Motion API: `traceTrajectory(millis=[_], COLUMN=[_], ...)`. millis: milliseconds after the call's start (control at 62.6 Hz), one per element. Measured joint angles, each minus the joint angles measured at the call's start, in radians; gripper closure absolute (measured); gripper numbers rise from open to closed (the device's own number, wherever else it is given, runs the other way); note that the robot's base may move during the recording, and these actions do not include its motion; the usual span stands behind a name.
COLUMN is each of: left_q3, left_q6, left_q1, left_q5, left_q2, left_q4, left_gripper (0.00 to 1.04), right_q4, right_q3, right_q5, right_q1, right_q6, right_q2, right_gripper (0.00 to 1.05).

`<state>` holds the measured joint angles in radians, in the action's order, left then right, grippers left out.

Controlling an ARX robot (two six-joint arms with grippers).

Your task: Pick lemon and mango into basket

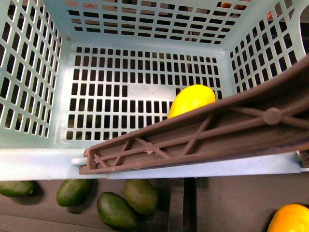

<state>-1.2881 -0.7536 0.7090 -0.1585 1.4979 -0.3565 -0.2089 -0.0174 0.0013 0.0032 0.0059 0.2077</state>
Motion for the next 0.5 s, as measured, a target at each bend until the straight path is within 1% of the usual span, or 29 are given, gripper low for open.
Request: traceTrajectory(millis=[112, 176, 208, 479, 495], left_q3=[0.0, 0.0, 0.0, 0.0, 0.0], left_q6=[0.0, 0.0, 0.0, -0.002, -0.002], left_q1=[0.0, 0.0, 0.0, 0.0, 0.0], left_q5=[0.0, -0.003, -0.002, 0.0, 0.0], left_q2=[0.0, 0.0, 0.0, 0.001, 0.001], left_q4=[0.0, 0.0, 0.0, 0.0, 0.0], left_gripper=[0.99, 0.99, 0.99, 0.99, 0.99], right_q4=[0.034, 0.171, 0.195, 0.207, 0.207], right_q3=[0.0, 0.0, 0.0, 0.0, 0.0], right_q5=[0.0, -0.002, 0.0, 0.0, 0.001], right_q1=[0.0, 0.0, 0.0, 0.0, 0.0], right_q6=[0.0, 0.0, 0.0, 0.0, -0.001], right_q2=[-0.033, -0.137, -0.169, -0.201, -0.201], right_gripper=[1.03, 1.03, 1.03, 1.03, 1.01])
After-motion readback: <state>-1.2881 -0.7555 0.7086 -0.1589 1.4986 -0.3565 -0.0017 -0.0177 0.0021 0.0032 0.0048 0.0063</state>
